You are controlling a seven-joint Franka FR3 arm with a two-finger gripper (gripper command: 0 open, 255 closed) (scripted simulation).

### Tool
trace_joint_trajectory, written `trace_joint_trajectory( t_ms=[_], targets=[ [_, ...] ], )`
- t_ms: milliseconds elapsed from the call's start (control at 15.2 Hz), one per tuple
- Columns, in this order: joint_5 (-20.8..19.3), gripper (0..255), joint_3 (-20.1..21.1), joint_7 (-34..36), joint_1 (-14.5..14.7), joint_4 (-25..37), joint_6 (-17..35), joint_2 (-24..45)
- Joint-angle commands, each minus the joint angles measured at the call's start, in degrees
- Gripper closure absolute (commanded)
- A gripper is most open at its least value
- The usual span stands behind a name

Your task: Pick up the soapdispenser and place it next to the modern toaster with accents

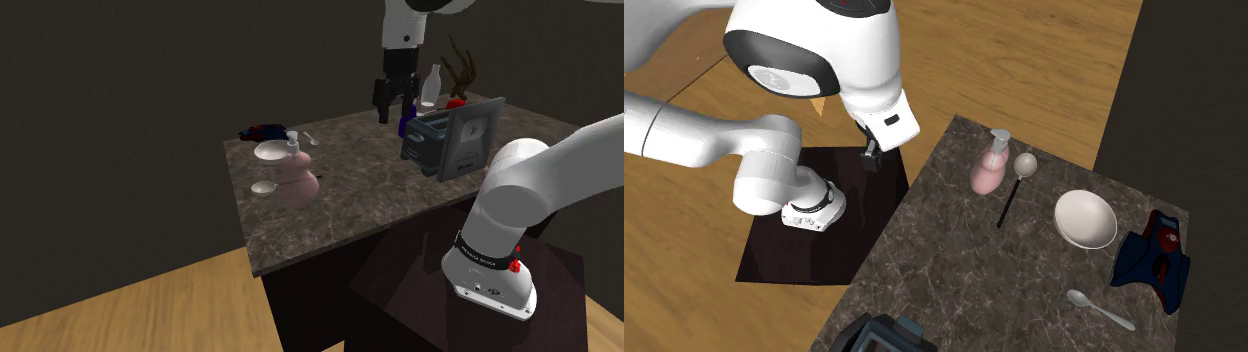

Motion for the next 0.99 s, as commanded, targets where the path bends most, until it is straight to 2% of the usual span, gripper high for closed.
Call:
trace_joint_trajectory(
  t_ms=[0, 462, 924],
  targets=[
    [0.0, 0, 0.0, 0.0, 0.0, 0.0, 0.0, 0.0],
    [0.9, 0, 2.9, 2.1, 1.7, 6.2, 9.8, 14.3],
    [0.4, 0, 5.3, 4.5, 2.7, 16.0, 16.3, 29.1]
  ],
)
